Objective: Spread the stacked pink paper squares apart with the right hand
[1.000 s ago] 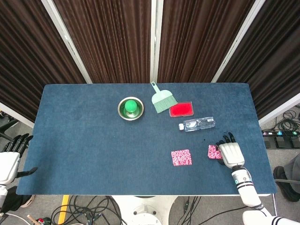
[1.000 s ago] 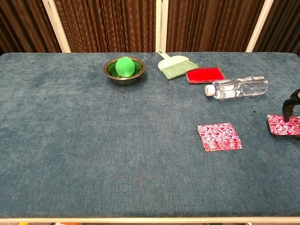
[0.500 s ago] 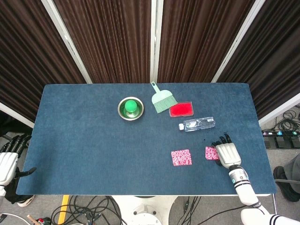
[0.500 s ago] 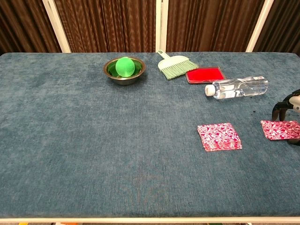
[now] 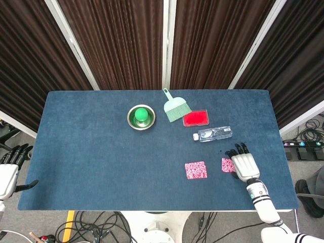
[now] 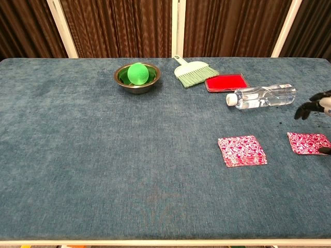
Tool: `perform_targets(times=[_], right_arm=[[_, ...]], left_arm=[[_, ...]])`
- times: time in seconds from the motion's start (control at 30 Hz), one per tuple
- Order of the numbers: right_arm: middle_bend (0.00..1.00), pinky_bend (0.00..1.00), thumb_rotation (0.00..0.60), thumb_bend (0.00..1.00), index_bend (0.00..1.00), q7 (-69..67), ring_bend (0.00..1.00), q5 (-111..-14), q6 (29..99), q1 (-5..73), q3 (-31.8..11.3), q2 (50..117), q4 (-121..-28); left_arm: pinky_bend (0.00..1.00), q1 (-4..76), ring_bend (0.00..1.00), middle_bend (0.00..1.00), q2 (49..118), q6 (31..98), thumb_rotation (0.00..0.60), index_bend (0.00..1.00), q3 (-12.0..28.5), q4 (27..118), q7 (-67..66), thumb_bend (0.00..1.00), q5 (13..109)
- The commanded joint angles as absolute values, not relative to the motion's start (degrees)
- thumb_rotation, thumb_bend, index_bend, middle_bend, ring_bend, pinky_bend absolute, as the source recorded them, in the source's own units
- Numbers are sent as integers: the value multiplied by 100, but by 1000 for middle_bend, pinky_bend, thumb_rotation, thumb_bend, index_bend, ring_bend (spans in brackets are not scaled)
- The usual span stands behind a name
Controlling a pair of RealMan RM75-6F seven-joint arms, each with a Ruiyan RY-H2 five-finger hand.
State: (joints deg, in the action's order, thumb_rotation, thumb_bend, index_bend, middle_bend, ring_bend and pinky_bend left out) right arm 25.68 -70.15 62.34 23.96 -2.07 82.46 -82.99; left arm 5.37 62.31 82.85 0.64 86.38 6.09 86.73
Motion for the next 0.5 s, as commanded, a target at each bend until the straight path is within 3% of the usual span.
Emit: perform_targets(times=[0.03, 0.33, 0.5], right_arm=[[256, 0, 600, 101, 251, 2721, 56, -7214, 6260, 2505, -233, 8152, -8686], [247, 0, 600, 81, 215, 3752, 43, -6767, 5553, 3152, -391, 8289, -9442], [245, 0, 600, 81, 209, 4482, 27, -6025, 5294, 3501, -443, 8451, -9581]], left_arm=[[176, 525, 43, 66, 6219, 8312, 600, 88, 58, 8631, 633, 0, 8691], [176, 468, 43, 66, 6142, 8397, 600, 88, 40, 8587, 776, 0, 8717], [175, 428, 43, 66, 6139, 8459, 600, 88, 40, 8485, 945, 0, 8724]])
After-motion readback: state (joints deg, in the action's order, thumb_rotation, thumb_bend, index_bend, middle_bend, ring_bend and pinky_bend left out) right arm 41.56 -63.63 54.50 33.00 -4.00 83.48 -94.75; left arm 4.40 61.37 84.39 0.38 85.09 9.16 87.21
